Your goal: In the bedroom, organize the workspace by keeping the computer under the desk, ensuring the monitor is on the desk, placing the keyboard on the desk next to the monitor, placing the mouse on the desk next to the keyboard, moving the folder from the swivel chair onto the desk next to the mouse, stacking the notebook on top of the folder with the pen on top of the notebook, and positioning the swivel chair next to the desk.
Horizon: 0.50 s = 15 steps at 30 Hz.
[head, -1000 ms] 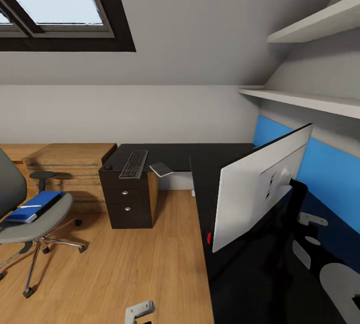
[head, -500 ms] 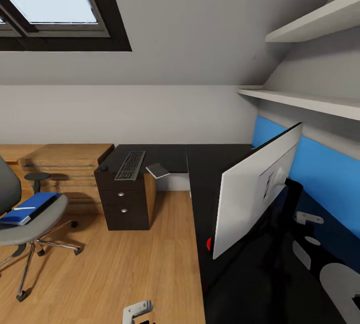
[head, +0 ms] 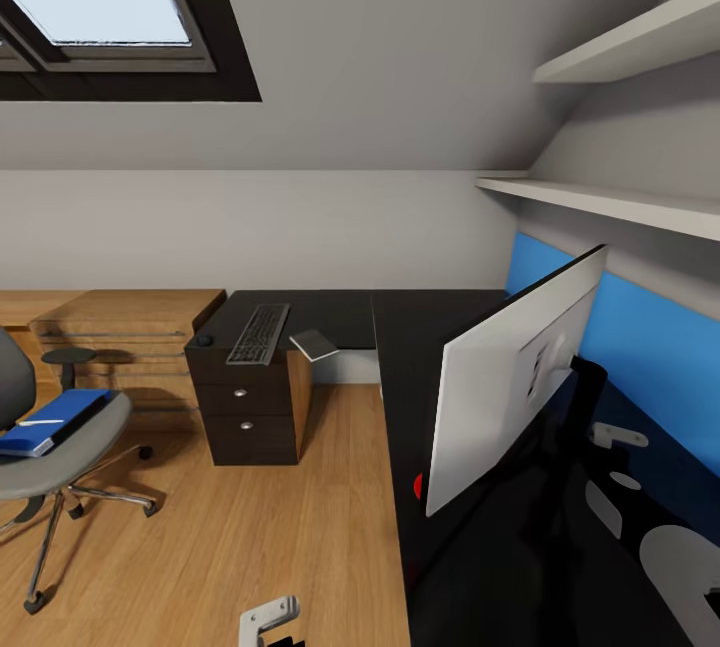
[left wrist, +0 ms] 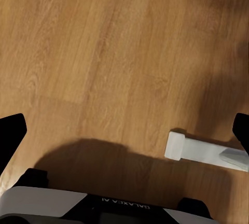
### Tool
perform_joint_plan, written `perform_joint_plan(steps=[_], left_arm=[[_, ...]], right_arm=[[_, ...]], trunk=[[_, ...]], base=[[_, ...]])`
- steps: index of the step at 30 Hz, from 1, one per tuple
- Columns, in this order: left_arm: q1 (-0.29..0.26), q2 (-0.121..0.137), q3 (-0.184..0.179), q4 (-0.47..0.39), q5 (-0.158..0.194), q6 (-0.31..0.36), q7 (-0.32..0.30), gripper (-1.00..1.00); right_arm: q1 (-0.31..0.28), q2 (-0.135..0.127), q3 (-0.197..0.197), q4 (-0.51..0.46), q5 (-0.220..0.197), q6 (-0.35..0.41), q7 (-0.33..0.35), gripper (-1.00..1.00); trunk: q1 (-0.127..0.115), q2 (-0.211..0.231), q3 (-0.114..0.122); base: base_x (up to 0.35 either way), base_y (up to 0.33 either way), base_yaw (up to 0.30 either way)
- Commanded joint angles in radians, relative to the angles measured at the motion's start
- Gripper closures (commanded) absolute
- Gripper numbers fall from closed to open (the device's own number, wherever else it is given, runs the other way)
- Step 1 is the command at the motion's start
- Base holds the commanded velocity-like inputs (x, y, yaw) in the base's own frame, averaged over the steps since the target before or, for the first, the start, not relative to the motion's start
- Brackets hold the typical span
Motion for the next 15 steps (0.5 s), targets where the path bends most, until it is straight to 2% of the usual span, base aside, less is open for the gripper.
perform_joint_plan(steps=[1,15], left_arm=[[0.000,0.000,-0.001,-0.002,0.010,0.001,0.009,-1.00],[0.000,0.000,-0.001,-0.002,0.010,0.001,0.009,-1.00]], right_arm=[[0.001,0.000,0.027,0.001,-0.009,-0.005,-0.065,1.00],[0.001,0.001,0.028,0.001,-0.009,-0.004,-0.065,1.00]], trunk=[[0.000,0.000,-0.001],[0.000,0.000,-0.001]], base=[[0.113,0.000,0.000],[0.011,0.000,0.000]])
